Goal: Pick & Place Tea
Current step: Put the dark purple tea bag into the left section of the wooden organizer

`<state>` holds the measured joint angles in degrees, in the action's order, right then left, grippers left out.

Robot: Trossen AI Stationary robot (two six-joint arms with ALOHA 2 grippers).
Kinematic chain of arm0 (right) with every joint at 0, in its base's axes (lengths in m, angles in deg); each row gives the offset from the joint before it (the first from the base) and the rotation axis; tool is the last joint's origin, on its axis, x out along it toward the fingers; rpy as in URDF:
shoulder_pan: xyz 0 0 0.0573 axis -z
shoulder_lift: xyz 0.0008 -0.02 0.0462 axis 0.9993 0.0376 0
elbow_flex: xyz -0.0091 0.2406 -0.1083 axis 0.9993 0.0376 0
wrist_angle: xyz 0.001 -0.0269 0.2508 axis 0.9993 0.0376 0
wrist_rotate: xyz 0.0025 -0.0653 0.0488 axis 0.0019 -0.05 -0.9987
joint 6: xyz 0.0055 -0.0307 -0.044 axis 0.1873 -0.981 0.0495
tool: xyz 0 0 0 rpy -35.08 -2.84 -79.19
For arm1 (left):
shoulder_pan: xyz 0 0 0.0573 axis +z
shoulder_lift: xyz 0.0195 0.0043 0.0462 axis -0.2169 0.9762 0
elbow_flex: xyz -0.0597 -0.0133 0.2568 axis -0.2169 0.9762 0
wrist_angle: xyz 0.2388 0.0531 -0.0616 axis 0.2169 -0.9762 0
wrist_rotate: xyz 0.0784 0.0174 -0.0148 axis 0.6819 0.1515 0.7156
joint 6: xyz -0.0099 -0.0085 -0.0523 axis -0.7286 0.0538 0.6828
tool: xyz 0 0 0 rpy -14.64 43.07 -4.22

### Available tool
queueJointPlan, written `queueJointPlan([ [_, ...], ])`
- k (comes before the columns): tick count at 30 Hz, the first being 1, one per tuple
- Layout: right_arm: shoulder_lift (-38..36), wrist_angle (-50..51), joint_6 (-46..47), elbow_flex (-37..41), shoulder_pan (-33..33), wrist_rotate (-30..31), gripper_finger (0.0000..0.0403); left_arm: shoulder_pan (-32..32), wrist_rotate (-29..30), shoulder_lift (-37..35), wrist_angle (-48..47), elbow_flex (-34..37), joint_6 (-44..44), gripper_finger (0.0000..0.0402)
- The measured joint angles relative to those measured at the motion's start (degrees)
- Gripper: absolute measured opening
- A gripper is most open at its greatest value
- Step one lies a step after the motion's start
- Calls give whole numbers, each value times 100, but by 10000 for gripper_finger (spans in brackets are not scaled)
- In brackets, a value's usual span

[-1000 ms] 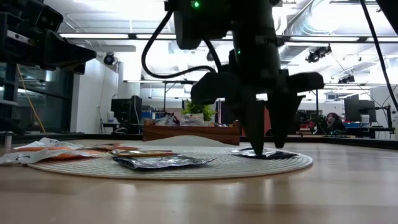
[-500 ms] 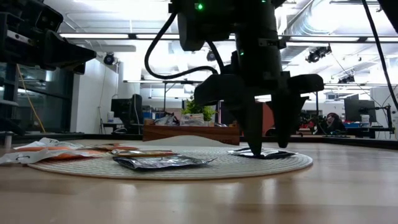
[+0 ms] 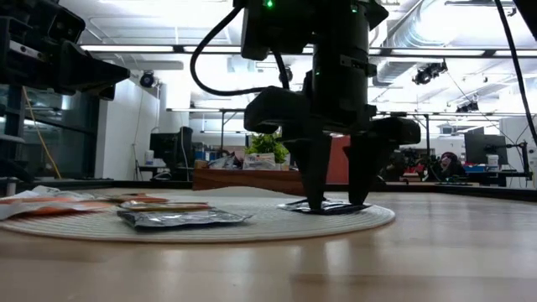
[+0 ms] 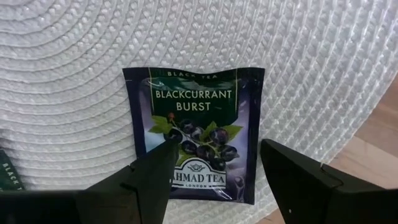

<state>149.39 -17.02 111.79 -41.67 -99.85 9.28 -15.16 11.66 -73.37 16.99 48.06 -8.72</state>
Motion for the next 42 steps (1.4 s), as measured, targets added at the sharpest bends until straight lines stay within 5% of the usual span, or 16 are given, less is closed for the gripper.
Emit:
queueJointPlan([
  [12, 0, -100, -269, 9, 55, -142, 222, 0, 1, 2, 1, 0, 2, 1],
  [25, -1, -118, -257, 9, 82, -268, 125, 0, 0, 2, 1, 0, 0, 1],
  [35, -2, -130, -267, 4, 83, -349, 15, 0, 0, 2, 1, 0, 2, 1],
  [42, 47, 126, -364, -233, 70, -246, 6, 0, 0, 2, 1, 0, 2, 1],
])
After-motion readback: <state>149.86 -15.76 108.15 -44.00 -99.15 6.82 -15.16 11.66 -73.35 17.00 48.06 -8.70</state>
